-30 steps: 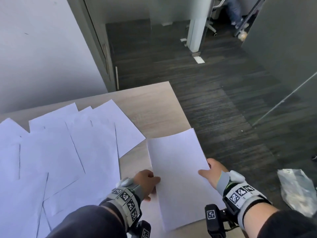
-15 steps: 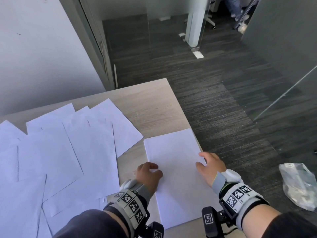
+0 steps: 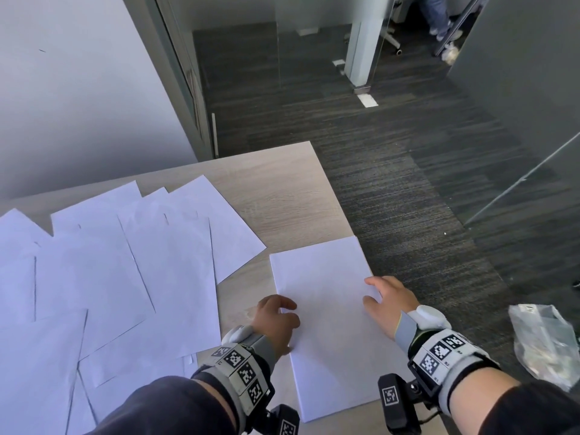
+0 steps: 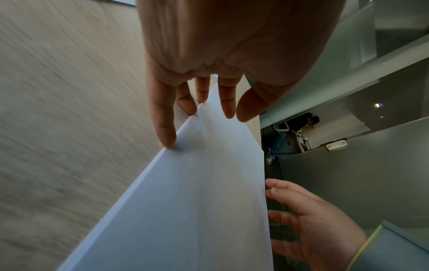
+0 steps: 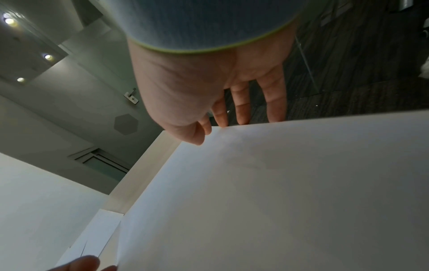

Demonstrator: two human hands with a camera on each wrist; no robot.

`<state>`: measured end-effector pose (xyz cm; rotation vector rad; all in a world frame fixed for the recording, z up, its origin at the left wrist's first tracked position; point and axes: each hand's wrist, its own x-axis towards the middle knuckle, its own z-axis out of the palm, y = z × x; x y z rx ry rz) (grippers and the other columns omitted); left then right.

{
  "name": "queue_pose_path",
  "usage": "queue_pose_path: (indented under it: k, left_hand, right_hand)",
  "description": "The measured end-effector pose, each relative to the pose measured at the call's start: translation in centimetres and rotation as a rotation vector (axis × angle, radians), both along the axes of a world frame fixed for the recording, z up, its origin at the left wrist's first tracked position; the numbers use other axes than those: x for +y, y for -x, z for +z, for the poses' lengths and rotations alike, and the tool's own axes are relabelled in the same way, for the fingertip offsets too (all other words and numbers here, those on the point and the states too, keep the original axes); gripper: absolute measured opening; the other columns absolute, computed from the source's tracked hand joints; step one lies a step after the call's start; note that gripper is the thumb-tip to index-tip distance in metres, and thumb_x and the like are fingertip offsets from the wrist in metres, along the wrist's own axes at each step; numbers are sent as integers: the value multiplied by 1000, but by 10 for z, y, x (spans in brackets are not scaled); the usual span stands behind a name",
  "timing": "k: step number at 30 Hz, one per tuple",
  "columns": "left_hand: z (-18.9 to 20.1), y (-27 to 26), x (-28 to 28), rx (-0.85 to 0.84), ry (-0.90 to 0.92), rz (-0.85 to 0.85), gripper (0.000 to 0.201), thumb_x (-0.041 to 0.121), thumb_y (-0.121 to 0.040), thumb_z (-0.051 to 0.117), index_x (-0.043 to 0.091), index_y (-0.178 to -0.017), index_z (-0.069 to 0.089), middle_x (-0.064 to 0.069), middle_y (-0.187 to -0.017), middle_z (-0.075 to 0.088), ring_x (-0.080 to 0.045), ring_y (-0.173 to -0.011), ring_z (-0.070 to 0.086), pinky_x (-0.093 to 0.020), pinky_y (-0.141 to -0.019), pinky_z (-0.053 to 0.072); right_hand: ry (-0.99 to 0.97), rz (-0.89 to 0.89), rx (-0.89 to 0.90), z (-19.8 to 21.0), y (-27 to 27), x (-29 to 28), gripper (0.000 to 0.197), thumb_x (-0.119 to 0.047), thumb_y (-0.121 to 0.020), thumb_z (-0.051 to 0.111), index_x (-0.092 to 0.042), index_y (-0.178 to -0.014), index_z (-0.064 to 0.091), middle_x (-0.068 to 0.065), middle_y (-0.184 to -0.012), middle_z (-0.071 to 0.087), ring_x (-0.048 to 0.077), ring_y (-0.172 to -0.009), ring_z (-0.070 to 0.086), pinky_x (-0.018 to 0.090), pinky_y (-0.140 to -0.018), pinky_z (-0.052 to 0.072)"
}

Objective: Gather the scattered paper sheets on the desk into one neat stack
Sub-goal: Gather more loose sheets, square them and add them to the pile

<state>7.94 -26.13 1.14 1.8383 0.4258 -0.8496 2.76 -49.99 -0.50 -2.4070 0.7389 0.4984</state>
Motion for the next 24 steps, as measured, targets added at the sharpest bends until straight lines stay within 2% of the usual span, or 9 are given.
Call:
queue_pose_path:
  k: [3,5,7,10,12,16,19,21,24]
  left_hand:
    - [-2,-6,13,-29,3,-22,20,6,-87,60,22,-97,67,3,-123,51,-14,-86,55,-45,-75,62]
    - [-3,-12,32,-78,-30,-24,16,19,-85,61,32,-92,67,5,-108,62,-18,-78,60,-45,-80,60]
    - [-1,-15,52,-139,-95,-57,13,28,-83,60,39,-87,67,8,-98,68,-20,-75,63,-37,-75,57]
    - [3,-21,100,-208,-196,-31,16,23,-93,59,38,-92,65,7,-94,69,-14,-69,59,-25,-60,46]
    - [5,-22,139,-239,-271,12,18,23,-94,58,39,-94,64,7,-98,68,-11,-75,61,-23,-60,44]
    - [1,-25,206,-314,-394,60,19,22,-94,61,39,-102,64,8,-123,57,3,-90,55,-22,-72,42]
    - [-6,-37,251,-341,-547,33,32,22,-91,65,31,-122,64,5,-145,51,-14,-120,55,-26,-96,40]
    - [-9,-44,277,-290,-646,-40,48,29,-90,66,33,-137,55,4,-160,37,-20,-143,38,-34,-113,35]
    - [-9,-50,292,-231,-739,-178,69,45,-89,65,40,-150,35,8,-169,12,-20,-155,11,-46,-122,26]
  right_hand:
    - [4,-74,-97,2,-2,4,37,-32,-91,53,-27,-127,57,-4,-139,47,24,-117,52,34,-98,44]
    - [-15,-86,-192,4,-7,12,29,-29,-91,54,-26,-119,62,-5,-131,49,22,-111,54,35,-94,46]
    - [-81,-89,-249,9,-12,22,23,-26,-92,55,-27,-113,64,-8,-124,51,18,-104,55,35,-91,48]
    - [-180,-20,-306,11,-29,55,18,-21,-92,55,-31,-106,62,-11,-112,54,6,-88,57,30,-86,48]
    - [-227,30,-324,12,-47,85,18,-21,-92,55,-31,-105,63,-13,-108,58,0,-86,56,23,-79,43]
    - [-296,58,-304,17,-85,141,18,-22,-92,55,-27,-106,66,-12,-106,62,1,-86,58,27,-82,45]
    - [-313,125,-257,15,-120,174,22,-26,-90,57,-26,-110,65,-8,-116,62,11,-99,59,31,-91,47]
    - [-286,182,-221,9,-145,191,29,-26,-89,58,-25,-118,62,-4,-127,58,16,-111,56,33,-97,44]
    - [-145,204,-180,2,-176,198,42,-28,-87,59,-24,-128,55,-1,-140,51,22,-122,53,32,-100,39]
